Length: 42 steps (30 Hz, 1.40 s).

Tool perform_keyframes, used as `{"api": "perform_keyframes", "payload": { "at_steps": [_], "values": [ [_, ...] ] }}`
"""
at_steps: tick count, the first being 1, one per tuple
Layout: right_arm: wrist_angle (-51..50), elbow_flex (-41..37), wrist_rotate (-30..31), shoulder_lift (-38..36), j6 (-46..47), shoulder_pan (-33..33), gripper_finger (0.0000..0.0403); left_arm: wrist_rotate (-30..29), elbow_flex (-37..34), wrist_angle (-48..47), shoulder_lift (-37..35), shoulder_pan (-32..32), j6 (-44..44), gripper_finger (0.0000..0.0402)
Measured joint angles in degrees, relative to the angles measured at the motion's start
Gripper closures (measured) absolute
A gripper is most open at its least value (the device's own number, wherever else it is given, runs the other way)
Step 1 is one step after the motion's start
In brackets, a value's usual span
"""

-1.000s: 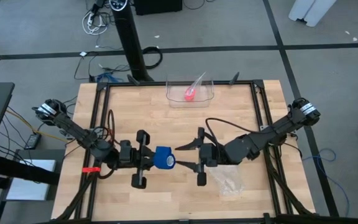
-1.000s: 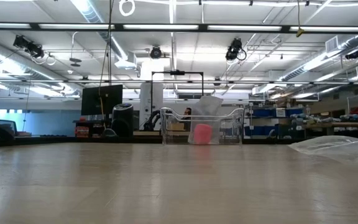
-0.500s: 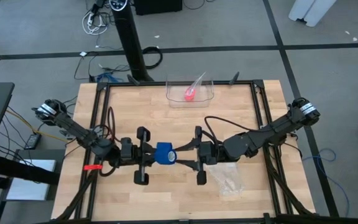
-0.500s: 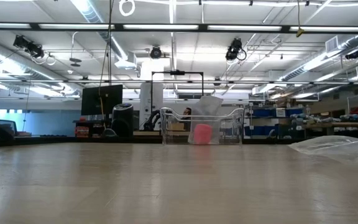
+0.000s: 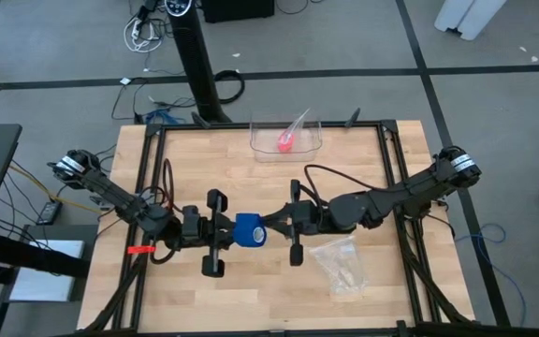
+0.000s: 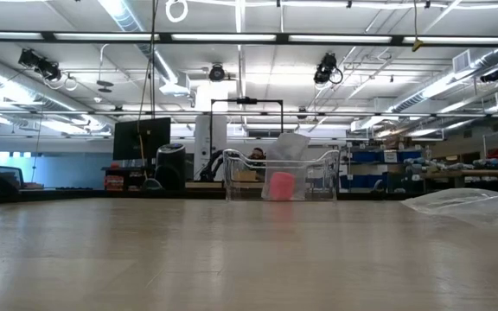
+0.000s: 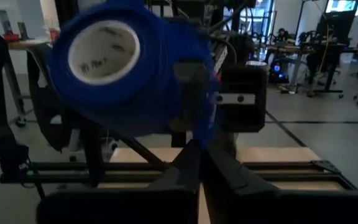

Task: Roll bandage
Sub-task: Roll the blue bandage

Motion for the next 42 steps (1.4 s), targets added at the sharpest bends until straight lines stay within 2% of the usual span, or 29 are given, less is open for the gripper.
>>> {"api": "perform_keyframes", "payload": {
  "at_steps": [11, 17, 19, 30, 36, 42],
  "values": [
    [-9.5, 0.0, 0.0, -0.1, 4.2, 0.8, 0.0399, -1.0, 0.0, 1.1, -0.1, 0.0, 4.2, 0.0383],
    [-11.8, 0.0, 0.0, -0.1, 5.8, 3.5, 0.04, -9.4, -0.1, -3.3, -0.3, -0.4, 12.9, 0.0383],
    [-11.9, 0.0, 0.3, -0.1, 6.4, 4.3, 0.0401, -11.6, -0.1, -5.4, -0.3, -0.4, 14.1, 0.0383],
    [-10.6, 0.0, 0.3, -0.1, 7.2, 4.9, 0.0401, -14.9, 0.0, -12.8, -0.1, -0.5, 18.5, 0.0383],
    [-10.1, 0.0, 3.5, -0.1, 8.9, 4.9, 0.04, -16.3, -0.3, -12.9, 0.4, -1.2, 21.0, 0.0383],
    [-8.8, -0.2, 4.2, 0.0, 13.0, 4.7, 0.0392, -18.8, -0.2, -12.3, 2.1, -2.0, 26.4, 0.0384]
  ]
}}
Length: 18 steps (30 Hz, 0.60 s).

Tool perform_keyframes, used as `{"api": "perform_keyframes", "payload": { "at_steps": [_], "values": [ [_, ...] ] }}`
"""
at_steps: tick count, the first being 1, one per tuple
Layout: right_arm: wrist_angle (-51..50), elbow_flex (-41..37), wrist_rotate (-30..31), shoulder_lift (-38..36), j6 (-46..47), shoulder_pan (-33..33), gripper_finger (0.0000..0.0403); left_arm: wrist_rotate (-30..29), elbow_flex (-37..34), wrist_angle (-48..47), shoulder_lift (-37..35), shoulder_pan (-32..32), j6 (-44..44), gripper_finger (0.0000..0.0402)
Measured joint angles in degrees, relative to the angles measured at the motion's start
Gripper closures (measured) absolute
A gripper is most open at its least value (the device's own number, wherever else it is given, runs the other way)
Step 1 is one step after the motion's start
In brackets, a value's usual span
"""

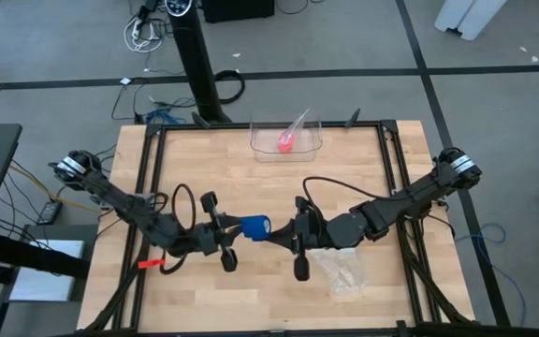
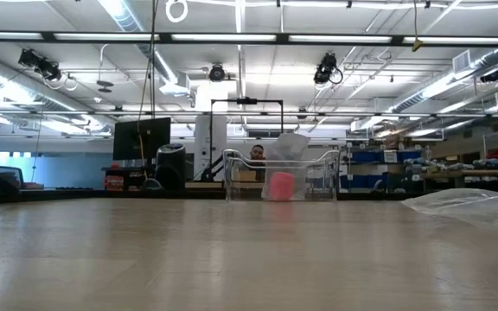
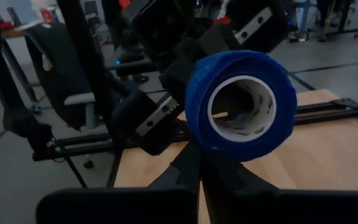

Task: Roll bandage
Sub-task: Roll the blue bandage

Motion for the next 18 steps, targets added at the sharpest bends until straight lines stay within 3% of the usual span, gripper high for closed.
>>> {"api": "perform_keyframes", "payload": {
  "at_steps": [18],
  "values": [
    [-4.6, 0.1, 0.3, 0.0, 3.6, -0.5, 0.029, -7.6, -0.3, -2.8, 1.1, 0.0, 7.0, 0.0384]
  ]
}}
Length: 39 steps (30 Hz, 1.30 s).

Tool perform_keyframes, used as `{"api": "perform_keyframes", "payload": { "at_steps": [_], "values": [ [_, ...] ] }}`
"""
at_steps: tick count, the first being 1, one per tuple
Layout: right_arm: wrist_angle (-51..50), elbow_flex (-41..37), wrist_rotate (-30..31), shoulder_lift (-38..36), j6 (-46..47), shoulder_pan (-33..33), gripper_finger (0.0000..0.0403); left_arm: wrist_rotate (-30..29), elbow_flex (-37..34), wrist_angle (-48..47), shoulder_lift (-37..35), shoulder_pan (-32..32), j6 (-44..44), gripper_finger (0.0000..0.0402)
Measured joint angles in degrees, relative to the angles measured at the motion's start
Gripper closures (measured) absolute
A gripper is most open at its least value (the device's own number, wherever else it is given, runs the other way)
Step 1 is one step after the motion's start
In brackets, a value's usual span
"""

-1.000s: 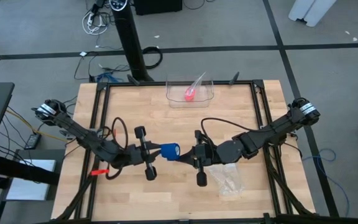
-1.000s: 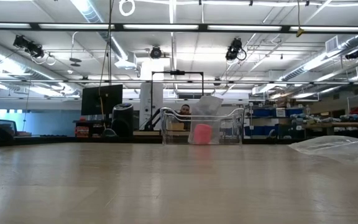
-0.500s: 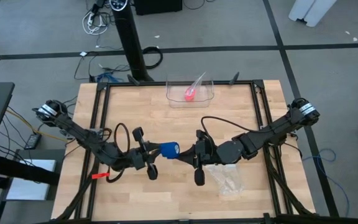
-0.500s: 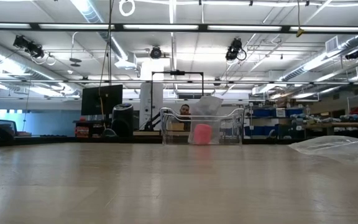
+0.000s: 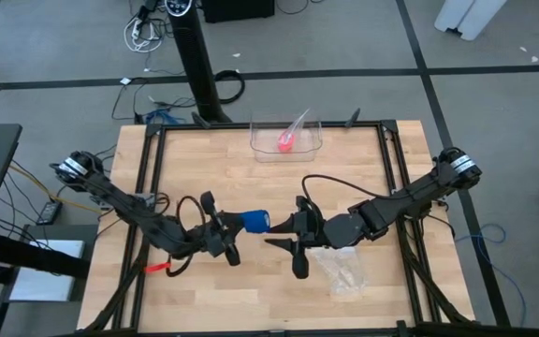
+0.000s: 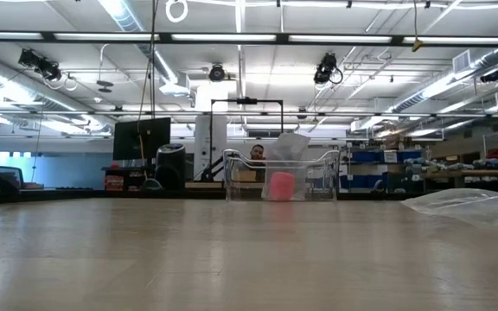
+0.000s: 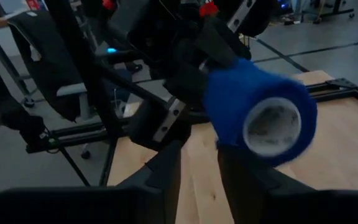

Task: Roll bandage
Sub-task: Roll the blue bandage

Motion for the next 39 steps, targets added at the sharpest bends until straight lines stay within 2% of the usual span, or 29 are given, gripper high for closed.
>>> {"api": "perform_keyframes", "payload": {
  "at_steps": [5, 13, 16, 22, 27, 34, 39],
  "values": [
    [-1.1, 0.5, 0.5, -0.7, -0.1, 1.3, 0.0284, 0.0, -0.4, -6.8, 0.5, 0.0, -3.4, 0.0384],
    [-10.3, 0.4, 0.2, -0.4, 0.0, 3.6, 0.0286, 0.2, -0.1, -14.2, 4.5, 0.0, -17.2, 0.0384],
    [-14.8, 0.3, 0.1, -0.3, 0.9, 3.7, 0.0286, 2.9, -0.1, -16.7, 8.4, 0.3, -25.3, 0.0384],
    [-14.1, -6.5, -1.3, -0.1, 1.4, 2.0, 0.0291, 7.5, 0.0, -16.8, 17.4, 1.2, -38.9, 0.0384],
    [-8.7, -14.7, -2.0, -0.1, 5.9, -0.2, 0.0292, 12.1, 0.0, -15.7, 24.8, 2.9, -48.1, 0.0384],
    [16.7, -27.0, -10.7, -0.1, 5.3, -3.7, 0.0317, 17.2, 0.0, -10.2, 31.8, 5.0, -51.9, 0.0384],
    [19.6, -29.4, -10.9, 1.1, 3.9, -5.0, 0.036, 19.8, 0.0, -8.1, 32.7, 6.3, -52.0, 0.0384]
  ]
}}
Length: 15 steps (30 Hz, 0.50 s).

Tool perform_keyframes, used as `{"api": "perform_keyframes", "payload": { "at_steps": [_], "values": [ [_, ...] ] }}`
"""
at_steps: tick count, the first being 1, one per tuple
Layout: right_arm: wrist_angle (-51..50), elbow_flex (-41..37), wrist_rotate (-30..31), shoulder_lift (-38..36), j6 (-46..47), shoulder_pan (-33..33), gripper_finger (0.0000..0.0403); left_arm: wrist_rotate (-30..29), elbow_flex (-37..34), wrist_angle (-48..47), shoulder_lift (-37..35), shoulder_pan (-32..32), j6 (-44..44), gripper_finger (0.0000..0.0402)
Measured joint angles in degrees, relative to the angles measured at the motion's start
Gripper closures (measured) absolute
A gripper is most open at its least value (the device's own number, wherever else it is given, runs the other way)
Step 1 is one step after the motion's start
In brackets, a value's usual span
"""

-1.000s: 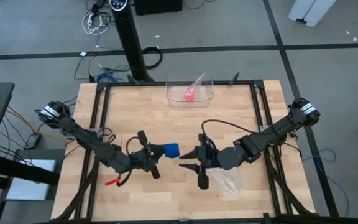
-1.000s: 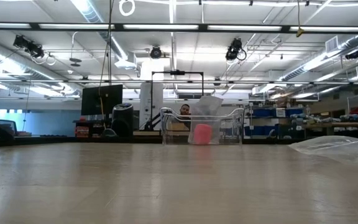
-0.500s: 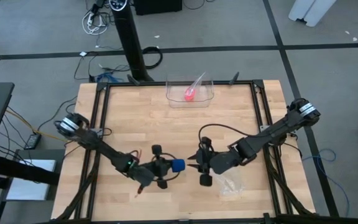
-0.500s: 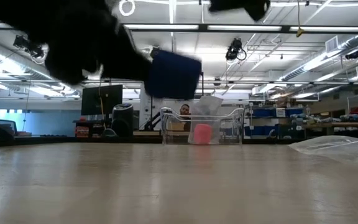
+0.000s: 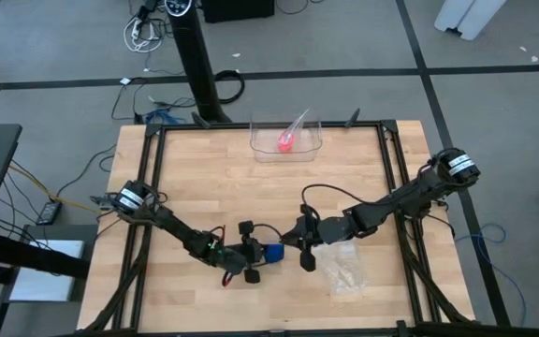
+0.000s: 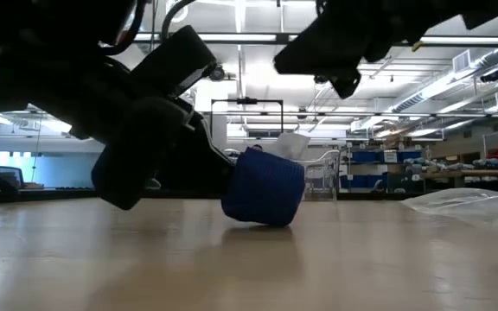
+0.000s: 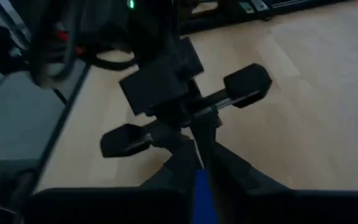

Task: Roll bandage
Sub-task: Roll the blue bandage

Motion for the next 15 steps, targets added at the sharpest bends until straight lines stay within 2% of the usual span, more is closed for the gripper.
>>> {"api": "perform_keyframes", "payload": {
  "at_steps": [4, 8, 15],
  "values": [
    [-0.4, 2.9, -2.7, 5.4, -3.4, -0.1, 0.0397, 2.3, 0.0, 1.9, 0.0, 1.7, 1.0, 0.0384],
    [-6.1, 8.2, -2.9, 10.6, -4.1, -0.3, 0.0396, 5.8, 0.1, 2.2, 0.0, 3.2, 1.0, 0.0384],
    [-21.3, 18.4, -2.1, 15.8, -5.2, -1.3, 0.0399, 8.2, 0.1, 1.9, 0.0, 3.6, 1.3, 0.0384]
  ]
}}
